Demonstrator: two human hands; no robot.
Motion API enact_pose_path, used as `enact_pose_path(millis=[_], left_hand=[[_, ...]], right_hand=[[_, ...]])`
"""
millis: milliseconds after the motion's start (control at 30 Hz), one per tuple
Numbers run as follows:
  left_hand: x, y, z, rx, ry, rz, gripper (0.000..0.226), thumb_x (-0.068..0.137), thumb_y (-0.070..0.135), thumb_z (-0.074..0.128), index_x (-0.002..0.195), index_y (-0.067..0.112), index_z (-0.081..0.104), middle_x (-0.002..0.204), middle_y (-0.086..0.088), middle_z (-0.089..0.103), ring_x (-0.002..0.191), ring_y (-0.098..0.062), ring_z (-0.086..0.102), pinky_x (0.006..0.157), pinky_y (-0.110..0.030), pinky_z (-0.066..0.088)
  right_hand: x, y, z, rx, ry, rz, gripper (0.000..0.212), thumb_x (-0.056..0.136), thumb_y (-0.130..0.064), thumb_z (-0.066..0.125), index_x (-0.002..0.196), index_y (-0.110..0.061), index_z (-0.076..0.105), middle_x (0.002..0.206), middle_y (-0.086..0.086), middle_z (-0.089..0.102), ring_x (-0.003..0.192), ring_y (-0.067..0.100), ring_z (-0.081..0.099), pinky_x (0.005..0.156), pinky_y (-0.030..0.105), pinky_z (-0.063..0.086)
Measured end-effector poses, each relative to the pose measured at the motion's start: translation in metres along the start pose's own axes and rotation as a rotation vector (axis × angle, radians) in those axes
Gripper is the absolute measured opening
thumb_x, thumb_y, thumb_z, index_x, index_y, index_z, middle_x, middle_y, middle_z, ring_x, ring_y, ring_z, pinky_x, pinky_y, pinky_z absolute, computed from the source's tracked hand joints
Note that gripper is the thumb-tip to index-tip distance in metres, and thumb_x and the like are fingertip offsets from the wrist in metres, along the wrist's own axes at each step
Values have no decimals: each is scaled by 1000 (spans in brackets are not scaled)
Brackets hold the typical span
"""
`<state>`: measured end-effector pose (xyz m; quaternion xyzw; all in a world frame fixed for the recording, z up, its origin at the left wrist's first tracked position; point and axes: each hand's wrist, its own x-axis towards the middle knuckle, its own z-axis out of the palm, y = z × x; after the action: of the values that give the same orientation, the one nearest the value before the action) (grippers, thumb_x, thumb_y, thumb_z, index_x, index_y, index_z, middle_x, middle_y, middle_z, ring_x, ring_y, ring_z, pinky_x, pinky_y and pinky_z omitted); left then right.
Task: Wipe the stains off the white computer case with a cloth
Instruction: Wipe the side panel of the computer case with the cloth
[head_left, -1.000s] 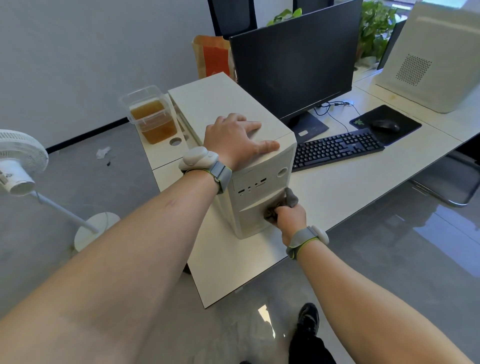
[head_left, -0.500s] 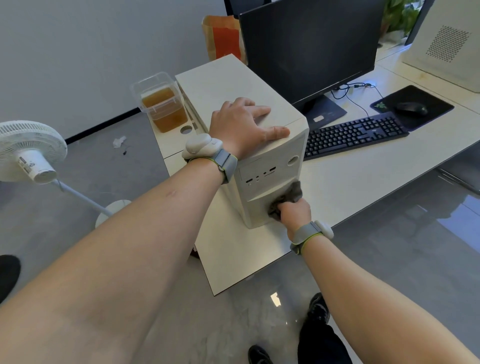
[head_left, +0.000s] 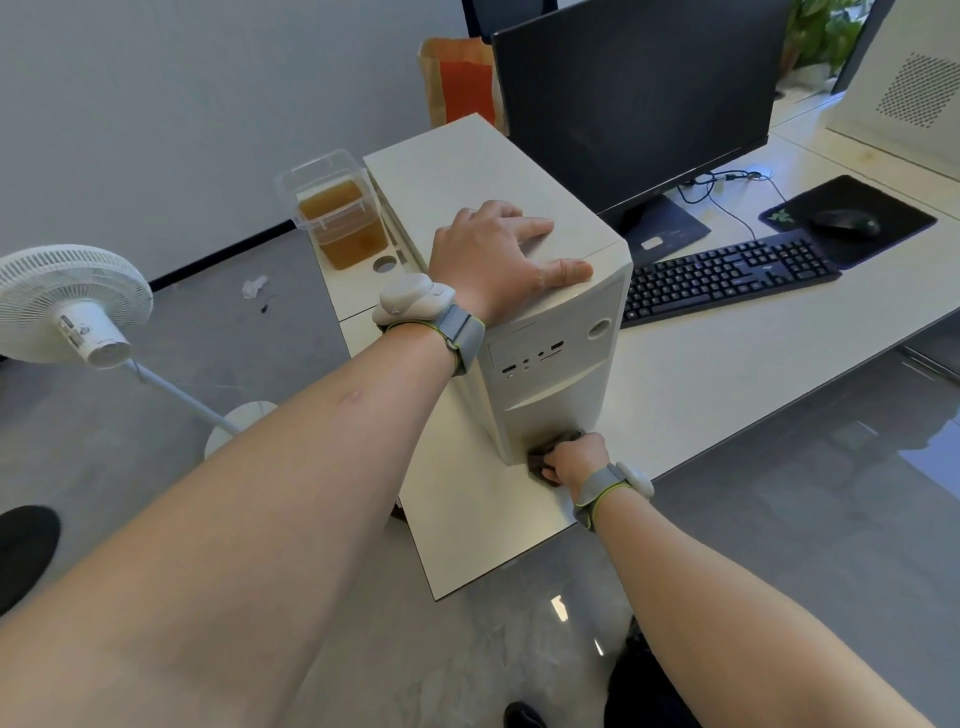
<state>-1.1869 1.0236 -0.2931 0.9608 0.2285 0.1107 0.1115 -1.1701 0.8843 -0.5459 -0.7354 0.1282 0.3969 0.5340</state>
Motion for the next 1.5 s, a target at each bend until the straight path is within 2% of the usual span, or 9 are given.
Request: enact_pose_path(millis=[133, 267, 533, 667, 1033, 1133, 1267, 1400, 1500], left_hand=[[1, 1, 0, 5, 4, -7, 86, 70, 95, 47, 138, 44, 60, 147, 9, 51, 133, -20, 44, 106, -44, 35], [1, 0, 1, 5, 5, -1, 87, 70, 95, 46, 139, 44, 59, 147, 9, 51, 133, -20, 43, 106, -44, 35], [1, 0, 0, 7, 5, 0, 86, 71, 95, 46, 139, 44, 59, 147, 9, 51, 133, -19, 43, 104, -43, 34], [-1, 0, 1, 5, 1, -3, 86, 71, 95, 46, 139, 44, 59, 146, 9, 51, 132, -19, 44, 103, -43, 35], [-1, 0, 0, 4, 3, 0, 86, 71, 95, 46, 139, 44, 59, 147, 9, 51, 133, -20, 44, 104, -42, 34], [0, 0, 0, 2, 2, -3, 85, 71, 95, 47, 138, 44, 59, 146, 9, 51, 133, -19, 44, 104, -42, 33], [-1, -1, 2, 5, 8, 0, 86, 70, 95, 46, 138, 44, 59, 146, 9, 51, 132, -19, 44, 103, -42, 34], [-1, -1, 0, 6, 4, 0, 86, 71, 95, 46, 139, 44, 59, 147, 9, 51, 132, -19, 44, 103, -42, 34], [-1, -1, 2, 9, -8, 1, 86, 71, 95, 45, 140, 44, 58, 147, 9, 50, 132, -20, 44, 103, -42, 34]], right_hand=[[-7, 4, -3, 160, 59, -67, 25, 88, 5, 62, 112, -2, 58, 92, 14, 63, 67, 26, 66, 68, 39, 63], [-9, 16, -3, 92, 130, -148, 17, 85, -6, 71, 98, -14, 63, 95, 11, 68, 85, 29, 65, 78, 41, 59], [-24, 2, 0, 417, 27, -205, 14, 91, -2, 67, 102, -10, 62, 96, 11, 65, 89, 28, 62, 71, 32, 55], [-28, 12, 14, 498, -46, -38, 27, 100, -7, 57, 118, -25, 48, 120, 11, 58, 105, 38, 62, 78, 53, 62], [-37, -3, 15, 665, -49, -26, 36, 100, 1, 54, 132, -14, 46, 129, 13, 50, 113, 35, 56, 70, 43, 62], [-35, -16, 22, 618, -71, 155, 41, 99, -1, 55, 136, -8, 41, 126, 13, 50, 103, 31, 57, 92, 48, 58], [-48, -15, 22, 821, -133, 37, 49, 92, 15, 40, 133, -11, 45, 124, 17, 48, 106, 42, 56, 69, 45, 62], [-35, 8, 28, 672, -74, 73, 48, 93, 13, 50, 136, -7, 47, 132, 24, 51, 112, 47, 59, 59, 43, 63], [-24, 13, 31, 674, -58, 218, 33, 98, 5, 50, 129, -6, 50, 137, 23, 52, 116, 46, 60, 73, 50, 64]])
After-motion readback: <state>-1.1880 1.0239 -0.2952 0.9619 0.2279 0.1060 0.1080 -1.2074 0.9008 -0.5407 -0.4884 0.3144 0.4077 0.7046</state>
